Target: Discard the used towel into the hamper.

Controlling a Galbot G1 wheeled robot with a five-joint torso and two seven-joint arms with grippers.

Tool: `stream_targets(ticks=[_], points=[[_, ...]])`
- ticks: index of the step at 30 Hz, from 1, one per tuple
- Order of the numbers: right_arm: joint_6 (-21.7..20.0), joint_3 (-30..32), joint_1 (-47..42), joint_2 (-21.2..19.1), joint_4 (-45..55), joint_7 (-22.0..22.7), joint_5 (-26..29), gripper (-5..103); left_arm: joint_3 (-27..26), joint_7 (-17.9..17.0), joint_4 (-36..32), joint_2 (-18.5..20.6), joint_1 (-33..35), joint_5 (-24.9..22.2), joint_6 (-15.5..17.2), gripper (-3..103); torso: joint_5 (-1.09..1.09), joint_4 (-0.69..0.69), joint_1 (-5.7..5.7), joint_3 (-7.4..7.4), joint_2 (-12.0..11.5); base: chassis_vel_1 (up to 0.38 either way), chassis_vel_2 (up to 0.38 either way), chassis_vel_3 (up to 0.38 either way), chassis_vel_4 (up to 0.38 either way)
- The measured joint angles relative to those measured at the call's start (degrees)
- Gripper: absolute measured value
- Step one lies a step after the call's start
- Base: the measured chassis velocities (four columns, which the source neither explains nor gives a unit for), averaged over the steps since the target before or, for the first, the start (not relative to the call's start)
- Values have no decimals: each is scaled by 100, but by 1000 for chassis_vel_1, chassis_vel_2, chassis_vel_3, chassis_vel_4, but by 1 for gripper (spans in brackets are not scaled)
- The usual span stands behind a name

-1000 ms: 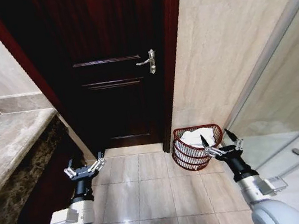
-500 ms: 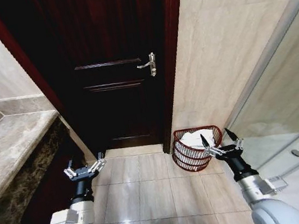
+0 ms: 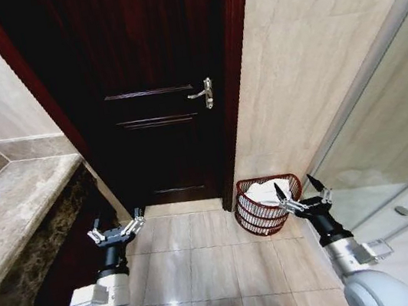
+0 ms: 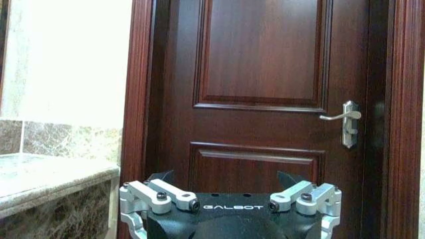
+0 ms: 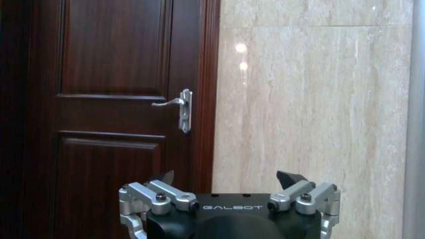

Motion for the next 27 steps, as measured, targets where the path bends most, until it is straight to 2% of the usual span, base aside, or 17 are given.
stream_targets(ticks=[11, 14, 16, 18, 23, 27], points=[[-68, -1, 63, -66, 48, -2, 50, 100, 8, -98, 9, -60, -64, 12, 5, 100, 0, 0, 125, 165, 290, 0, 0, 0, 0], [-196, -13, 115, -69, 98, 106, 82, 100, -17, -8, -13, -92, -29, 19, -6, 100, 0, 0, 154, 202, 355, 0, 0, 0, 0], [-452, -44, 164, -68, 169, 367, 116, 100, -49, 116, -64, -76, 33, -7, 22, 100, 0, 1, 172, 226, 398, 0, 0, 0, 0], [-687, -33, 197, -80, 218, 503, 211, 100, -77, 192, -108, 55, 97, -76, 81, 100, 0, 0, 192, 251, 444, 0, 0, 0, 0], [-944, 95, 223, -105, 242, 555, 371, 100, -163, 258, -140, 353, 229, -316, 187, 100, 0, 1, 244, 316, 560, 0, 0, 0, 0], [-1169, 157, 236, -97, 266, 628, 535, 100, -159, 279, -95, 551, 402, -373, 138, 100, 0, 1, 288, 373, 663, 0, 0, 0, 0]])
